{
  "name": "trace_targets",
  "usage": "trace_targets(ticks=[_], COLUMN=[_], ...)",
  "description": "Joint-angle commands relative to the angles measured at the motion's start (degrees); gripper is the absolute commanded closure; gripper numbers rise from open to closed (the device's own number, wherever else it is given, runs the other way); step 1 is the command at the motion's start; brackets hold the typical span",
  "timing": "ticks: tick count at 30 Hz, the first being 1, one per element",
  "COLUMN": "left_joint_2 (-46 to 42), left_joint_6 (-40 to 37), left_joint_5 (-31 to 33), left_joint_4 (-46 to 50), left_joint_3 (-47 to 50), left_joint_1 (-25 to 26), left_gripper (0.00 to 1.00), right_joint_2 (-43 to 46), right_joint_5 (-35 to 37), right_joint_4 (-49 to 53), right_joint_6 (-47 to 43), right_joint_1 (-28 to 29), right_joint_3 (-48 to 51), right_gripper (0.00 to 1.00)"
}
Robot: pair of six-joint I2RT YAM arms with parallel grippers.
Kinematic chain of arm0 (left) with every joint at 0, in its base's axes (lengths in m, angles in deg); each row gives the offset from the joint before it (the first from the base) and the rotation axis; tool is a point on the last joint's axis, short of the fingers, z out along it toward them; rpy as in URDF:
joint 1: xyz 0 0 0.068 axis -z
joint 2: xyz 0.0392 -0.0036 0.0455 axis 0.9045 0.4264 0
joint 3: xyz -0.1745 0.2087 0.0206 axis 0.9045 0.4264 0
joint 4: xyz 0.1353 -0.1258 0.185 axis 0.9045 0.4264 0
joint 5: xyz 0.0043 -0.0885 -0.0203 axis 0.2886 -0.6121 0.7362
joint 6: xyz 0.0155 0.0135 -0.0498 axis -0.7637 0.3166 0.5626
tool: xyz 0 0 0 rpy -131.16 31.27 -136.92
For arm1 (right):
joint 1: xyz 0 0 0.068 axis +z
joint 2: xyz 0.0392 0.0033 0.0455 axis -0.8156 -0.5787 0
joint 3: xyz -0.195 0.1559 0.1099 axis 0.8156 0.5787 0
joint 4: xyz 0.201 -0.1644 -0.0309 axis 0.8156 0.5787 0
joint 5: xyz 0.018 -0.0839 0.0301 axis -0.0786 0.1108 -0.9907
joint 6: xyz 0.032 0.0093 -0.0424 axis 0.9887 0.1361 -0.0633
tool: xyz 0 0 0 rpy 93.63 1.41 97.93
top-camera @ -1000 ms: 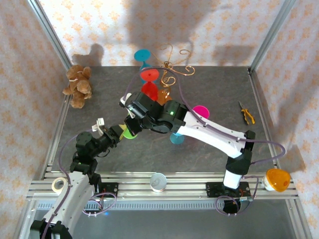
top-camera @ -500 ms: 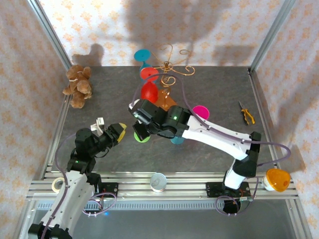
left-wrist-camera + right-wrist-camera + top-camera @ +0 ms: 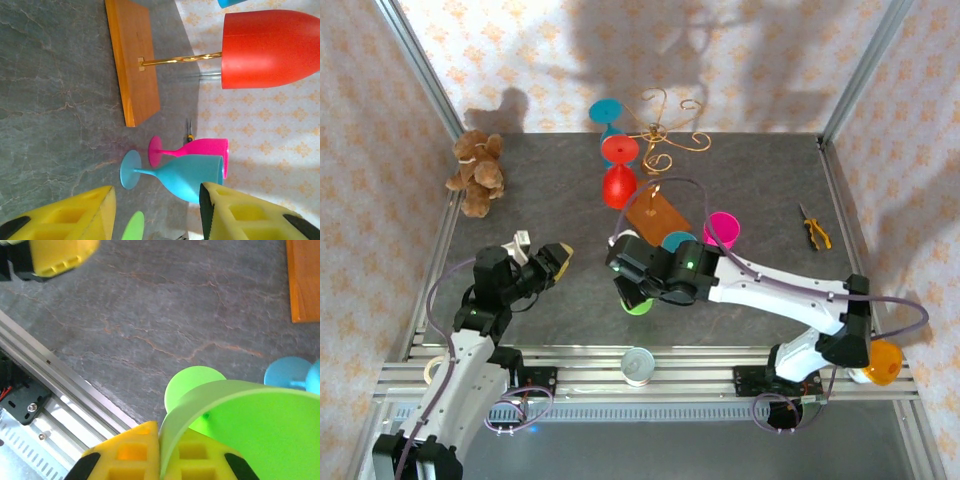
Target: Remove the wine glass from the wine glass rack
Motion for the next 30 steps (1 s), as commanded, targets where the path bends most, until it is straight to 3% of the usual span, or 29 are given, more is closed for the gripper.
trace_targets(ticks=[1, 18, 30], left_joint_2=[0.76, 3.74, 4.12], left_joint_6=[-2.85, -2.88, -2.89], left_joint_5=[1.53, 2.47, 2.38], left_joint_4=[0.97, -0.79, -1.19], left_joint_3=[-2.68, -2.13, -1.64], left_joint_1=[-0.26, -0.25, -0.29], left_gripper=[0.54, 0.54, 0.54], right_joint_2=[3.98, 8.57, 8.41], right_joint_5=[3.58, 5.68, 6.06], right_joint_4=[-0.71, -1.00, -3.35], right_joint_6=[4.48, 11.75, 11.72], right_joint_1=[0.15, -1.32, -3.05], right_joint_3=[3.67, 18.03, 19.87], right_gripper=[1.00, 1.00, 1.00])
